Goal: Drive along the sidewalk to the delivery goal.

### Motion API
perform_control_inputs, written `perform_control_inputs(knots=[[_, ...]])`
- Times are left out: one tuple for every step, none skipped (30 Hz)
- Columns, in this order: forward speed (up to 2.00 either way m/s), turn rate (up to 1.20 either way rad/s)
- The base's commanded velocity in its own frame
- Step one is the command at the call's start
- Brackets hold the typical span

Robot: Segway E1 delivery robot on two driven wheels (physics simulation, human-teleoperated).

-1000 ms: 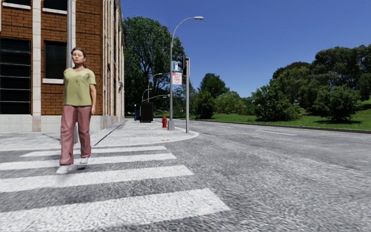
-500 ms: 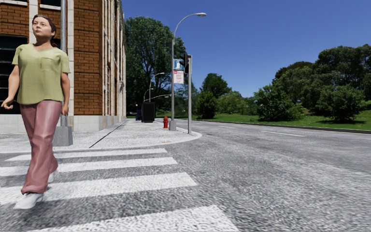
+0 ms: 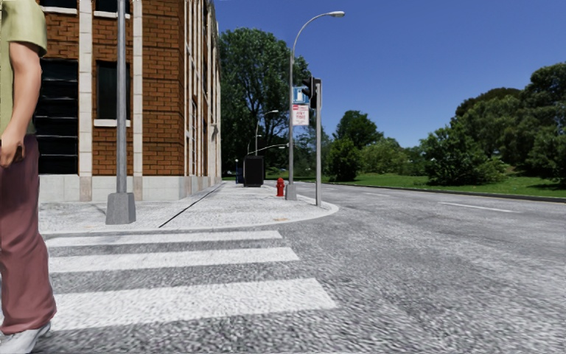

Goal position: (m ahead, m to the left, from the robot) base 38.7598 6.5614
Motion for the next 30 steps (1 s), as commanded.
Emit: perform_control_inputs(knots=[[0.75,0.42],[0.75,0.42],[0.75,0.42],[0.75,0.35],[0.75,0.0],[0.75,0.0],[0.75,0.0],[0.75,0.0],[0.75,0.0],[0.75,0.0],[0.75,0.0],[0.75,0.0],[0.75,0.0],[0.75,0.0],[0.75,0.0],[0.75,0.0],[0.75,0.0],[0.75,0.0],[0.75,0.0],[0.75,0.29],[0.75,0.29],[0.75,0.36],[0.75,0.39],[0.75,0.41],[0.75,0.41],[0.75,0.43],[0.75,0.43],[0.75,0.43],[0.75,0.43],[0.75,0.43]])
